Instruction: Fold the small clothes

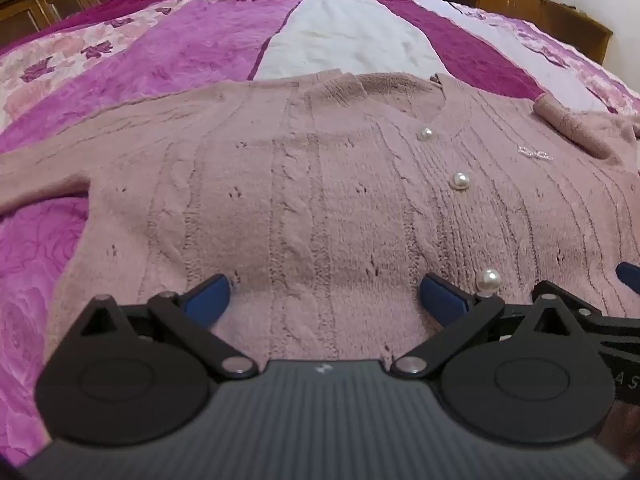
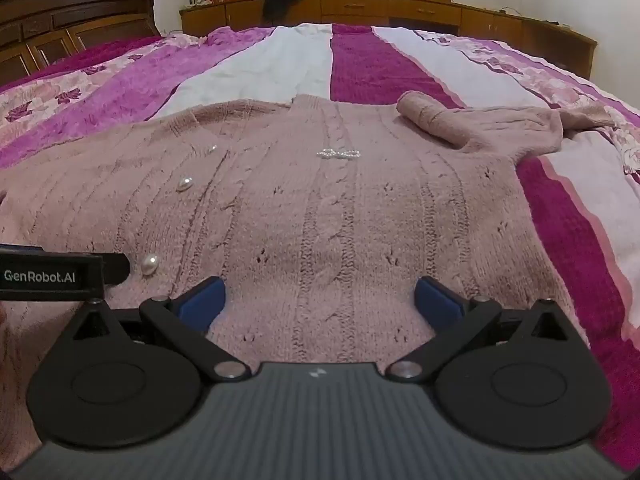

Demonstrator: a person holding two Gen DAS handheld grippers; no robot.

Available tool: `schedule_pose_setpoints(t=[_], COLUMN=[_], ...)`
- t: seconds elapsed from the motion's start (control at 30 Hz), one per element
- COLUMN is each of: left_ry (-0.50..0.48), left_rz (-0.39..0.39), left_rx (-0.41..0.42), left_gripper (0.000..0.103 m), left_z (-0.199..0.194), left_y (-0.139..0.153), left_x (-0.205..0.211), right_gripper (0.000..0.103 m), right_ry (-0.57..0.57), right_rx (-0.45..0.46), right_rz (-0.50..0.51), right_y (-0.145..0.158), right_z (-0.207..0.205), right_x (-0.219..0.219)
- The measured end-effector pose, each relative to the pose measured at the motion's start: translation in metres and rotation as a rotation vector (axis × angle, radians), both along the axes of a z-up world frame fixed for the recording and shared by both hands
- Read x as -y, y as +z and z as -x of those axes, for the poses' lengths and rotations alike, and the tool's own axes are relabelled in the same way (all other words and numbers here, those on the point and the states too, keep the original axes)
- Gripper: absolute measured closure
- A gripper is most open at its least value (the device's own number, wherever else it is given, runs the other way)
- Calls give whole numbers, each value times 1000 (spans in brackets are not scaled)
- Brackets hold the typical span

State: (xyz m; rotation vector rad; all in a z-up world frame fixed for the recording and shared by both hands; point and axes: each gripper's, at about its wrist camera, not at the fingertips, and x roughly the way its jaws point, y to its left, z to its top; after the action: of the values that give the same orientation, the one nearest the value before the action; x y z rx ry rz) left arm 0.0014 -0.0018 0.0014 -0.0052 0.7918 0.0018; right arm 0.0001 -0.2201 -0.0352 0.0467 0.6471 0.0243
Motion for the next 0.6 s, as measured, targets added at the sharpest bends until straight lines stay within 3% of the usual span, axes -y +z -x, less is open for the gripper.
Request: schedule_pose_setpoints(t=[0.6], left_ry=[-15], left_rz=[-51], left_rx=[13], left_gripper=[0], left_z=[3], left_y=[-4], left_x=[6], right_gripper=[0], right_ry=[1], right_rx=[-10], right_rz=[57], right_y=[-4], right_z=[-1], right_x=[-6])
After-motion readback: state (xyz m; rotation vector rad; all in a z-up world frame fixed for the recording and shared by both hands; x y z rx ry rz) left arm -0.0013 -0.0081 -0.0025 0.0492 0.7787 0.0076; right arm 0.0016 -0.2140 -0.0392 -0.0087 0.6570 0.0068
